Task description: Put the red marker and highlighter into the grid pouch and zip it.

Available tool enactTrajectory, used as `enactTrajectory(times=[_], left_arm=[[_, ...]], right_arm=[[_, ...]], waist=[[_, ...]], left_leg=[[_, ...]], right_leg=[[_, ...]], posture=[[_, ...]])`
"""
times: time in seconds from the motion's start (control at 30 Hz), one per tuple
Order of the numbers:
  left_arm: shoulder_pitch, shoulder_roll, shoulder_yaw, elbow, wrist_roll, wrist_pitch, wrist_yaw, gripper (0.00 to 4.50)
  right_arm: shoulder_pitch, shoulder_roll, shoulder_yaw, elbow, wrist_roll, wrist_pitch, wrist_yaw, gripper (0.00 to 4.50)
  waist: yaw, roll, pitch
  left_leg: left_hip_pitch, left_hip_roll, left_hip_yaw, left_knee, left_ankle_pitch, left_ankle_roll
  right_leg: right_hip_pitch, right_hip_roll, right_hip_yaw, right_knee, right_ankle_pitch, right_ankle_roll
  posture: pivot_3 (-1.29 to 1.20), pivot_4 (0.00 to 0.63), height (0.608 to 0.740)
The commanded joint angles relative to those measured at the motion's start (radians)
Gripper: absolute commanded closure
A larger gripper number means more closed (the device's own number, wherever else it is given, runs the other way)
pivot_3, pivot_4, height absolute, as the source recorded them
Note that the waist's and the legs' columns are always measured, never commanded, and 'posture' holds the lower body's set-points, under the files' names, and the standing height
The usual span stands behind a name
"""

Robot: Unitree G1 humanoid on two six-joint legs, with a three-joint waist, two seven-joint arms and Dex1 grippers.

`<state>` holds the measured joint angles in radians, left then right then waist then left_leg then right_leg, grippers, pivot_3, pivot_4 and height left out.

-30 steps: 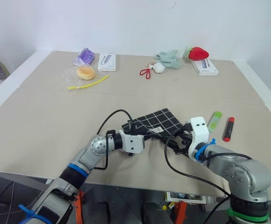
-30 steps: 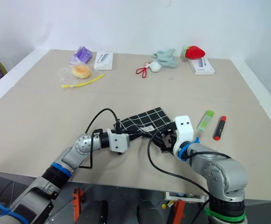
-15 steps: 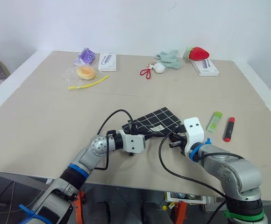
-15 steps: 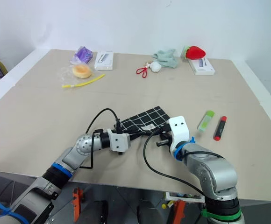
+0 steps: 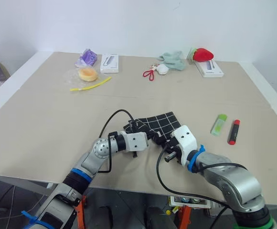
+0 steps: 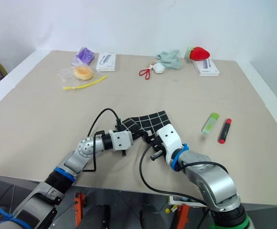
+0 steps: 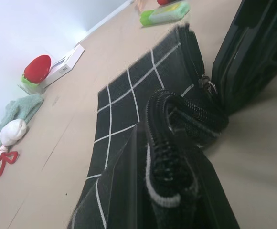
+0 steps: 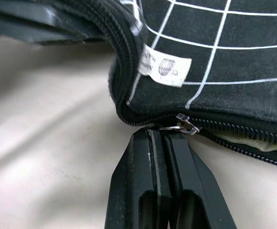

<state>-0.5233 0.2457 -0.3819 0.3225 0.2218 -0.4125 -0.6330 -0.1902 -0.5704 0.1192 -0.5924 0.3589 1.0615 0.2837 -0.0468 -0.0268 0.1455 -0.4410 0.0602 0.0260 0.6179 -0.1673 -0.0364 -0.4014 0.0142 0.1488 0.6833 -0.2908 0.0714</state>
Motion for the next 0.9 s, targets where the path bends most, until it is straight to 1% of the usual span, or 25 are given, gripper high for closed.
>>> enactTrajectory(times=[0.03,0.23,0.37,0.5,0.6,0.73,0.9], left_arm=[[-0.007,-0.012,0.026,-0.042,-0.03,0.009,0.019,4.5],[-0.02,-0.011,0.052,-0.043,-0.047,0.026,0.038,4.5],[-0.033,-0.027,0.074,-0.045,-0.071,0.055,0.056,4.5],[-0.041,-0.036,0.074,-0.043,-0.075,0.067,0.057,4.5],[-0.041,-0.04,0.073,-0.044,-0.076,0.07,0.056,4.5],[-0.028,-0.042,0.071,-0.061,-0.08,0.074,0.051,4.5],[-0.019,-0.049,0.066,-0.078,-0.082,0.08,0.05,4.5]], right_arm=[[0.027,-0.059,-0.002,0.014,-0.053,-0.014,0.012,4.47],[0.057,-0.098,-0.041,-0.036,-0.036,-0.018,0.062,4.47],[0.063,-0.131,-0.019,-0.106,-0.017,-0.06,0.13,4.47],[0.023,-0.091,0.007,-0.167,0.025,-0.082,0.168,4.47],[-0.021,-0.043,0.016,-0.163,0.031,-0.069,0.152,4.47],[-0.05,0.009,-0.005,-0.141,0.039,-0.052,0.129,4.47],[-0.069,0.024,-0.015,-0.111,0.038,-0.021,0.119,4.47]], waist=[[0.001,0.0,0.0],[0.001,0.0,0.0],[0.0,-0.001,0.0],[-0.002,-0.001,0.001],[-0.003,-0.002,0.001],[-0.001,-0.002,0.002],[-0.001,-0.002,0.002]], left_leg=[[0.0,0.0,0.0,0.0,0.0,0.0],[0.0,-0.002,-0.001,0.0,0.0,0.0],[0.0,-0.002,-0.001,0.0,0.0,0.0],[0.0,-0.002,-0.002,0.0,0.0,0.0],[0.0,-0.002,-0.002,0.0,0.0,0.0],[-0.001,-0.002,-0.003,0.0,0.0,0.0],[-0.002,-0.002,-0.003,0.0,0.0,0.0]], right_leg=[[0.0,-0.001,-0.001,0.0,0.0,0.0],[0.001,-0.002,-0.001,0.0,-0.001,0.001],[0.001,-0.002,-0.001,-0.001,-0.001,0.002],[0.001,-0.002,-0.002,-0.001,-0.001,0.002],[0.001,-0.002,-0.002,-0.001,-0.001,0.001],[0.001,-0.002,-0.002,-0.001,-0.001,0.001],[0.0,-0.002,-0.003,-0.001,-0.001,0.002]], posture=[[0.0,0.15,0.728],[0.0,0.15,0.728],[0.0,0.15,0.728],[0.0,0.15,0.728],[0.0,0.15,0.728],[0.0,0.15,0.728],[0.0,0.15,0.728]])
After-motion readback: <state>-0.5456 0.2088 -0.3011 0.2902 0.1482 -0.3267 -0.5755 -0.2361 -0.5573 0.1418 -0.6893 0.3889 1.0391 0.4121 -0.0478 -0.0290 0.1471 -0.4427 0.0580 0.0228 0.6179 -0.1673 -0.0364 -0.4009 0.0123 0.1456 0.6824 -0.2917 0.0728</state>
